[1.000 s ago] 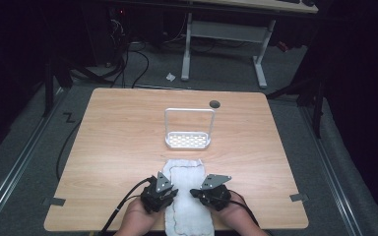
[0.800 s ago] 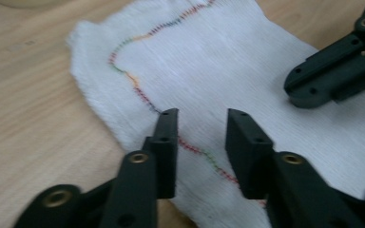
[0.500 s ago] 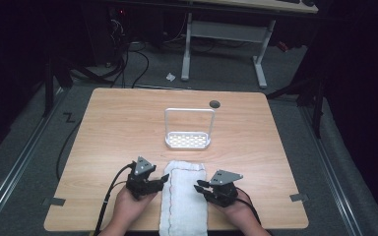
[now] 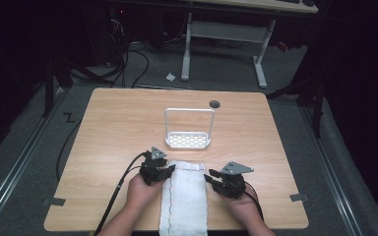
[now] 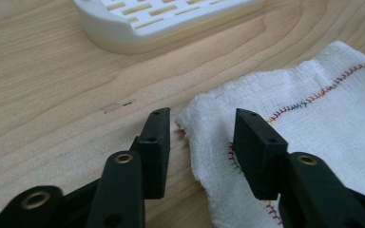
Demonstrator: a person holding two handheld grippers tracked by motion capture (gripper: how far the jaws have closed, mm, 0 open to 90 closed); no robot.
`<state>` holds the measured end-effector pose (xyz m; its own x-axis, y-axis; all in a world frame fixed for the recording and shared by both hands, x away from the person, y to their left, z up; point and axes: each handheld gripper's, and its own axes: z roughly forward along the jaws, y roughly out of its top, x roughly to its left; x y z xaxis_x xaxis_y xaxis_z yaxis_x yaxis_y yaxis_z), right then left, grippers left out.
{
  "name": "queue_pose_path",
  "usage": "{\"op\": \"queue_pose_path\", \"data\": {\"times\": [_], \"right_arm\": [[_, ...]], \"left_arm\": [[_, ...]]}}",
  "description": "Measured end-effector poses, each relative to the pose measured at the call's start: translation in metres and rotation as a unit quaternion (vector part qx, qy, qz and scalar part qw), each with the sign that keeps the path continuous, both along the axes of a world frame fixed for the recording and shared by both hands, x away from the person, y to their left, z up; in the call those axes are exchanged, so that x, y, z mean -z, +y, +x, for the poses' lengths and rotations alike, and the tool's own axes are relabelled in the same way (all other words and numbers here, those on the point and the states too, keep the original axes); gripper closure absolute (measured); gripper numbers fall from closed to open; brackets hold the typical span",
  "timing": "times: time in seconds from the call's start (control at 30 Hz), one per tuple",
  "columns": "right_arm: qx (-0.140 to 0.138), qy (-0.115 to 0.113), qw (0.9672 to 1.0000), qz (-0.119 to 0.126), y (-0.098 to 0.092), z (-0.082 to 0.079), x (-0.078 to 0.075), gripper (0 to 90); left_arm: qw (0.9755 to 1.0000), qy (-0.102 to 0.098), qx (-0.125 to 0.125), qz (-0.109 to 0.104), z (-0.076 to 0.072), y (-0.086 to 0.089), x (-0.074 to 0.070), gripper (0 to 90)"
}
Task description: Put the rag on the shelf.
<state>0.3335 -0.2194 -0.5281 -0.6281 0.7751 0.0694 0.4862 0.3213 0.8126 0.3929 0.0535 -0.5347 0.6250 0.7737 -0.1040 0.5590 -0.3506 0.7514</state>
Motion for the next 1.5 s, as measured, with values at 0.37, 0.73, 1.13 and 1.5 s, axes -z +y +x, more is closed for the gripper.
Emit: {"op": "queue_pose_path", "data": {"times": [0.37, 0.73, 1.13, 1.5], "right_arm": [[0.044, 0.048, 0.9978, 0.007, 0.023, 0.036, 0.007, 60.8], [0.019, 0.058, 0.9981, -0.009, 0.031, 0.037, 0.009, 85.8], [0.016, 0.008, 0.9998, 0.005, 0.028, 0.018, 0.005, 85.8], [0.017, -0.032, 0.9989, 0.029, 0.025, 0.007, -0.014, 85.7]], "left_arm": [[0.9996, -0.008, 0.018, -0.019, -0.003, -0.002, 0.004, 80.6], [0.9986, 0.014, 0.015, -0.05, -0.002, 0.004, 0.006, 81.9], [0.9965, -0.054, 0.029, -0.058, -0.02, 0.007, 0.002, 82.4], [0.9915, -0.074, 0.009, -0.106, -0.031, 0.013, -0.014, 83.0]]}}
